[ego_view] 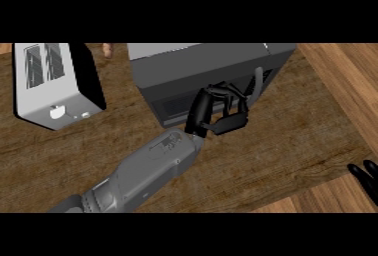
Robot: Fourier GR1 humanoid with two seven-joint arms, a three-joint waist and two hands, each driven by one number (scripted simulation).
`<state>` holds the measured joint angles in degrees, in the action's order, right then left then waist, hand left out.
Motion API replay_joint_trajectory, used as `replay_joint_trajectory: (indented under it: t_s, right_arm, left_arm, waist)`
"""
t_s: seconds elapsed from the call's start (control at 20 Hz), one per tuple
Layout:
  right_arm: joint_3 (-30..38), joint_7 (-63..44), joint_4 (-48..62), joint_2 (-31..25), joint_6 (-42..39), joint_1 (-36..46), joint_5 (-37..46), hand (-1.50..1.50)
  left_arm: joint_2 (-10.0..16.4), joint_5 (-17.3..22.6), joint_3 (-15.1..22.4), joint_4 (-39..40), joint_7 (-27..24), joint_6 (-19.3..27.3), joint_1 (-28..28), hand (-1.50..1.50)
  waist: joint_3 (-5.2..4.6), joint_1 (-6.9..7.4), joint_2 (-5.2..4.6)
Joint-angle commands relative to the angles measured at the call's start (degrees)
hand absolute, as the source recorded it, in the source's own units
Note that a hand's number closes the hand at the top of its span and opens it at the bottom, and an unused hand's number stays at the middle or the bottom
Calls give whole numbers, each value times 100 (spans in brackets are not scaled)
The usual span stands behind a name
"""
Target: Pick up the milk, place it into the microwave and close the microwave
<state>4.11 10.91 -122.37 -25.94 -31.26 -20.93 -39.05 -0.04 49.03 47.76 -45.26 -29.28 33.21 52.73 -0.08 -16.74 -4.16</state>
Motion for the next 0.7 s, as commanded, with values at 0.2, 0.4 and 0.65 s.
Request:
replay_joint_trajectory:
  t_s: [0.2, 0.4, 0.65]
  right_arm:
    - [-9, -100, -147, -121, -49, 50, -173, -150]
    - [-2, -178, -163, -202, -61, 58, -212, -150]
    - [-27, -219, -273, -249, -78, 104, -335, -150]
  left_arm:
    - [4, 252, -297, 606, -219, 94, 280, 150]
    - [4, 356, -299, 644, -330, 66, 312, 150]
    - [4, 467, -220, 624, -436, 170, 354, 150]
  waist:
    - [-6, -88, -140]
    - [-6, -41, -143]
    - [-3, -119, -139]
